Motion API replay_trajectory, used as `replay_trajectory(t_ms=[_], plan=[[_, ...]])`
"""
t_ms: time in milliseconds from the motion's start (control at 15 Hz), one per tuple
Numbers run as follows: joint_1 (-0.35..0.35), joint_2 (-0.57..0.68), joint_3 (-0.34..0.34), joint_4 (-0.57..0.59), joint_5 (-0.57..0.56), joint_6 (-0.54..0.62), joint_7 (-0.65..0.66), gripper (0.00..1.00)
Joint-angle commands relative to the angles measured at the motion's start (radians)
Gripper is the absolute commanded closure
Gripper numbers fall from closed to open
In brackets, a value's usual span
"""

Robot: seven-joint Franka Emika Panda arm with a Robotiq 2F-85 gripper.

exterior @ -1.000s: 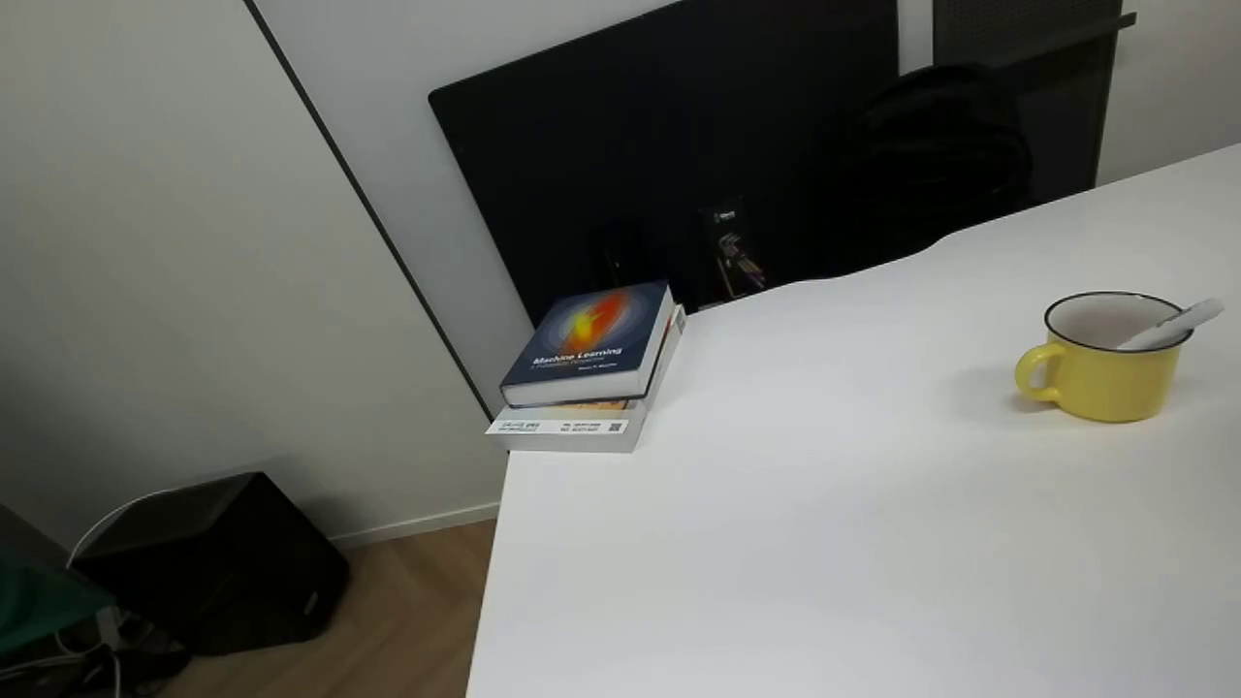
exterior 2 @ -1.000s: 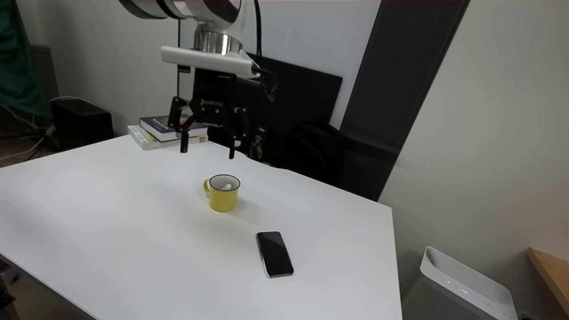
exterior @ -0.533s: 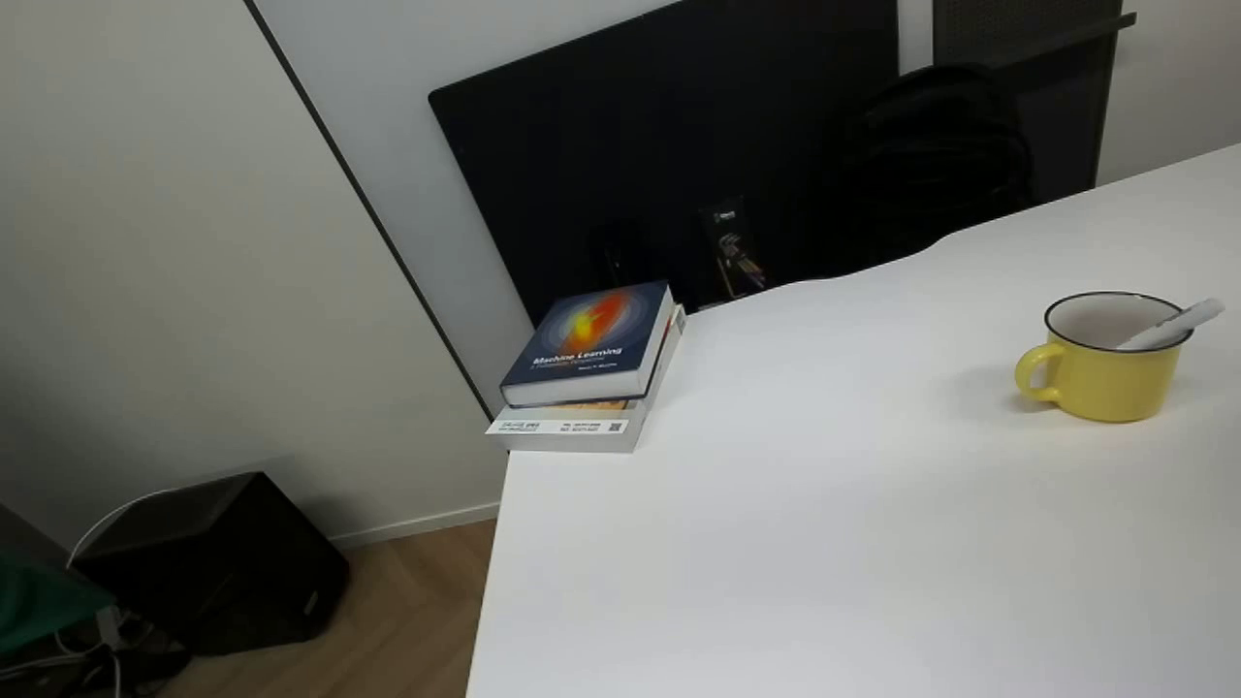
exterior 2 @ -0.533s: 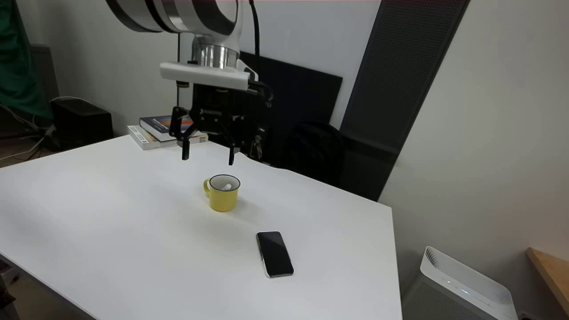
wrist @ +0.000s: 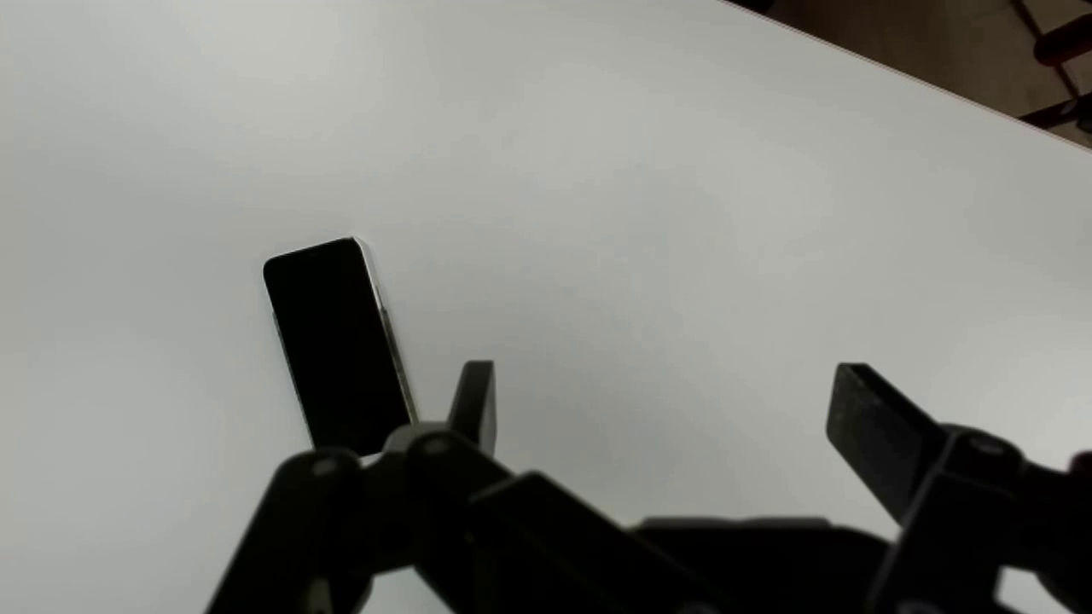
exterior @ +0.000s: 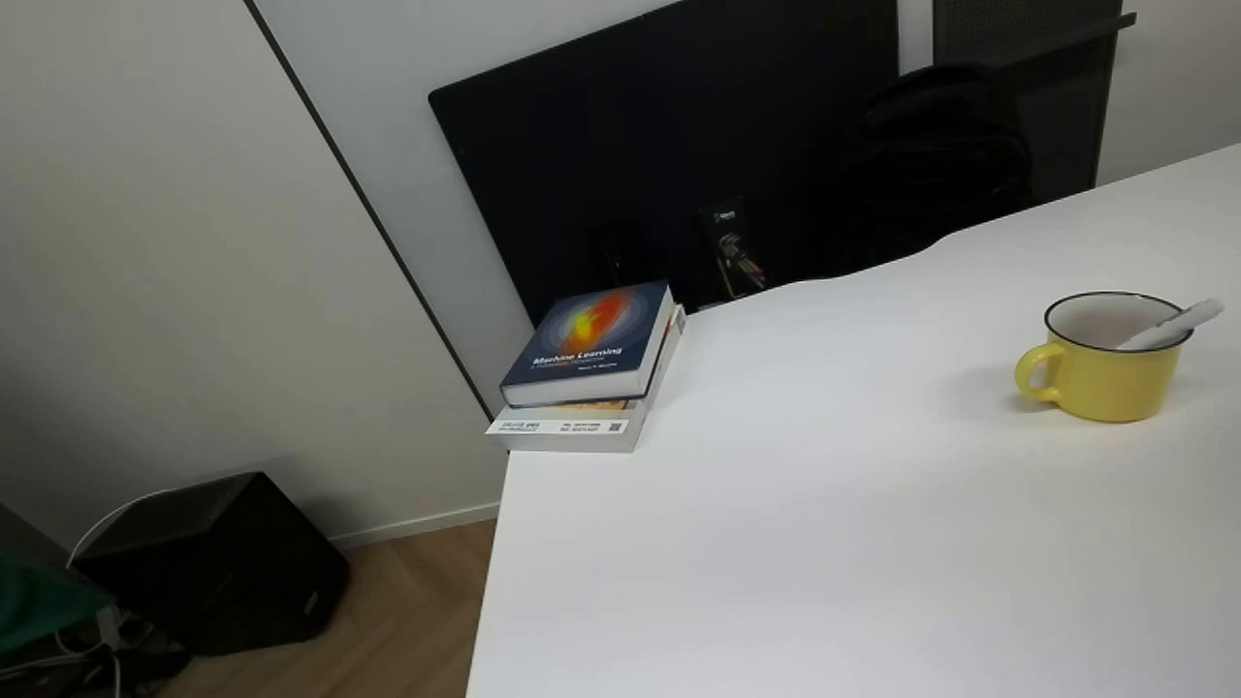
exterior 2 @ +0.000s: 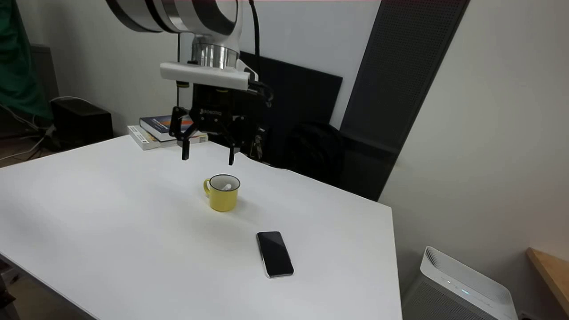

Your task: Remove the marker from the cup and put it on the table

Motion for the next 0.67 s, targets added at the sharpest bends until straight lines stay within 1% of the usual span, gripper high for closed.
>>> replay_trajectory(t_ms=[0, 333, 600], plan=[[0.002, 0.008, -0.007, 0.003, -0.006, 0.013, 0.016, 0.0], [-0.01, 0.066, -0.025, 0.018, -0.05, 0.102, 0.06, 0.0], [-0.019, 0.12, -0.046, 0.001, -0.097, 0.289, 0.13, 0.0]])
